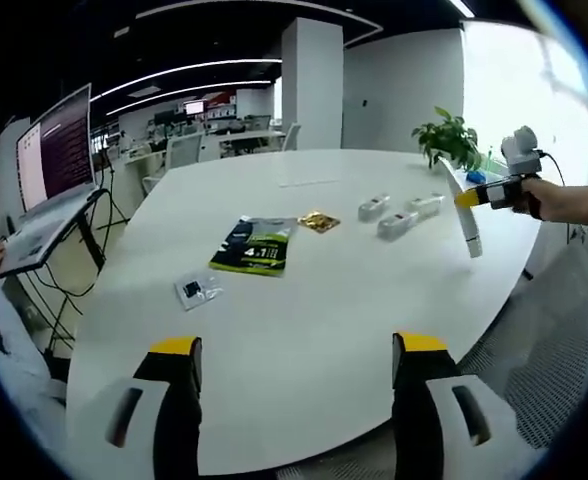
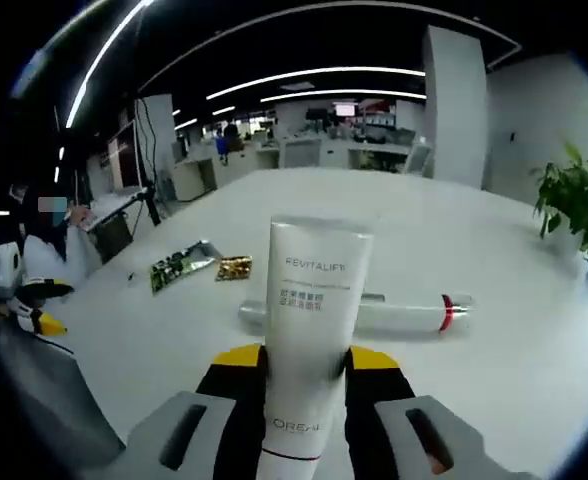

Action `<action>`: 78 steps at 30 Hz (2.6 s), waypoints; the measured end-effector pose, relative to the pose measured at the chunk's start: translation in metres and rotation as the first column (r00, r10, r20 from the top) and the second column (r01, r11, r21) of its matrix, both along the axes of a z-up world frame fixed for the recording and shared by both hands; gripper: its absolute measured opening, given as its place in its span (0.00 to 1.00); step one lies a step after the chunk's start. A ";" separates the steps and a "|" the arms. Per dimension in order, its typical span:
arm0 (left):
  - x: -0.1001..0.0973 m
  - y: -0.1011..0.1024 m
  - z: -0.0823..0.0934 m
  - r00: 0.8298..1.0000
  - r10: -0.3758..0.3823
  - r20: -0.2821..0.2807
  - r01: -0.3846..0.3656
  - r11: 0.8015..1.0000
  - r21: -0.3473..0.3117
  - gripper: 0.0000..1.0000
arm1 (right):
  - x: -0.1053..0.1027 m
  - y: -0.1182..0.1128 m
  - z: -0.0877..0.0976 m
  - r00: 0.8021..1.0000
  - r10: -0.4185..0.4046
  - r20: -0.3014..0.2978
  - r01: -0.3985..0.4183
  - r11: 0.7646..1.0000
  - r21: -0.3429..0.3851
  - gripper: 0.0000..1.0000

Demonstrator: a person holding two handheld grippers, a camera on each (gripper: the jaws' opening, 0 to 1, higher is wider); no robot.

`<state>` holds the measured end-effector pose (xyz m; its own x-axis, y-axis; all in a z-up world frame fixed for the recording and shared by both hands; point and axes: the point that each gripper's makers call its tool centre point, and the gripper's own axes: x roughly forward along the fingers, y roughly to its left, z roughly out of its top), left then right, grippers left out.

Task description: Arrange the skincare products in the storage area until every visible bottle or jar stands upright without overlapping.

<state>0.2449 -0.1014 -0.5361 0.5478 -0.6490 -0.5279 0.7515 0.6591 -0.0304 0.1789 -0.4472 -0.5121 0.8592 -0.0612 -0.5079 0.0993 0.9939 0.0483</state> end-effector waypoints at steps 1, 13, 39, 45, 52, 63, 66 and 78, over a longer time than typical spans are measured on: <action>-0.001 -0.001 0.000 1.000 -0.005 -0.003 0.005 1.000 -0.001 0.70 | 0.004 0.011 0.006 0.999 0.028 0.020 -0.028 1.000 -0.006 0.20; -0.004 -0.005 0.002 1.000 -0.012 -0.022 0.012 1.000 -0.025 0.76 | 0.015 0.091 0.044 0.977 0.187 0.107 -0.184 0.982 -0.036 0.21; -0.068 -0.134 0.123 0.916 -0.393 -0.079 0.322 0.840 -0.437 0.62 | -0.003 0.176 0.066 0.923 0.352 0.156 -0.345 0.936 -0.069 0.20; -0.072 -0.151 0.142 0.870 -0.490 -0.053 0.407 0.776 -0.481 0.46 | -0.006 0.191 0.081 0.900 0.400 0.174 -0.389 0.916 -0.095 0.20; -0.064 -0.150 0.149 0.886 -0.464 -0.028 0.393 0.780 -0.488 0.24 | -0.009 0.209 0.096 0.868 0.460 0.184 -0.443 0.887 -0.129 0.21; -0.069 -0.148 0.156 0.883 -0.468 0.045 0.434 0.775 -0.459 0.10 | -0.016 0.212 0.100 0.851 0.492 0.184 -0.467 0.869 -0.164 0.22; -0.072 -0.148 0.157 0.876 -0.481 0.036 0.441 0.768 -0.466 0.10 | -0.020 0.212 0.102 0.846 0.499 0.189 -0.474 0.866 -0.160 0.23; -0.099 -0.138 0.177 0.742 -0.668 0.055 0.614 0.644 -0.456 0.05 | -0.047 0.212 0.112 0.747 0.600 0.285 -0.621 0.784 -0.024 0.00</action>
